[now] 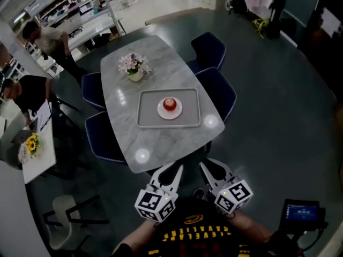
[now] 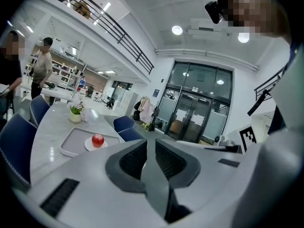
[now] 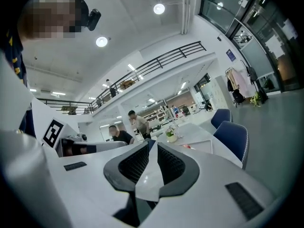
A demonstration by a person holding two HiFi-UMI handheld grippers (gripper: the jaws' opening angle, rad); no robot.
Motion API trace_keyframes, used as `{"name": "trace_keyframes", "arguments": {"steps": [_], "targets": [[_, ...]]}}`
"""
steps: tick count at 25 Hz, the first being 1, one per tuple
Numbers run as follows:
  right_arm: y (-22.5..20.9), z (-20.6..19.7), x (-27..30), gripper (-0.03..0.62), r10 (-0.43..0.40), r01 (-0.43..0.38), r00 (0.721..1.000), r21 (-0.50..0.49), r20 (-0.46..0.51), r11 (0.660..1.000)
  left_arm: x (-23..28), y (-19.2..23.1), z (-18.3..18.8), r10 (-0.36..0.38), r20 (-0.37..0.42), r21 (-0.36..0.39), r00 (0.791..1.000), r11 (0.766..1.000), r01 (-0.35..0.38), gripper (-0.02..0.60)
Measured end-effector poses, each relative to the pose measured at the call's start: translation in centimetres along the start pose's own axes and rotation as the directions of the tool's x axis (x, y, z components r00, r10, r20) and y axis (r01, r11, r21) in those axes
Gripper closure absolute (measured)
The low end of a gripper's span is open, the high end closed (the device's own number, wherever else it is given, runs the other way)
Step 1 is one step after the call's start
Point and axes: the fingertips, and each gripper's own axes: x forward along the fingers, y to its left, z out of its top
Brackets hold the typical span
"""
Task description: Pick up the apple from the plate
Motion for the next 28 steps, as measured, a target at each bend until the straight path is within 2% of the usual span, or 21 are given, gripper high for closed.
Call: {"name": "trace_keyframes", "arguments": {"steps": [8, 10, 11, 18, 28], "targets": [[-4.7, 0.5, 3.4, 0.542, 0.0, 0.001, 0.999, 0.026, -0.034, 1.0, 3.6, 3.5, 0.5, 0.086, -0.025, -0.016, 0.996, 0.996, -0.087, 0.537], [-5.7, 0.5, 4.7, 0.54, -0.008, 0.009, 0.999, 0.017, -0.043, 1.0, 4.7, 5.1, 0.3, 0.099, -0.036, -0.029, 0.994, 0.995, -0.1, 0.517], [-6.2, 0.6, 5.2, 0.512, -0.014, 0.015, 0.999, 0.011, -0.047, 1.0, 5.3, 5.8, 0.2, 0.101, -0.041, -0.035, 0.994, 0.994, -0.103, 0.508], [-8.5, 2.7, 9.1, 0.5, -0.07, 0.067, 0.995, -0.047, -0.066, 0.997, 8.7, 9.4, 1.9, 0.056, -0.054, -0.045, 0.997, 0.997, -0.058, 0.495], [-9.7, 2.8, 14.8, 0.5, -0.144, 0.14, 0.986, -0.058, -0.089, 0.989, 9.2, 16.1, 3.4, 0.034, -0.03, -0.081, 0.999, 0.996, -0.036, 0.495]]}}
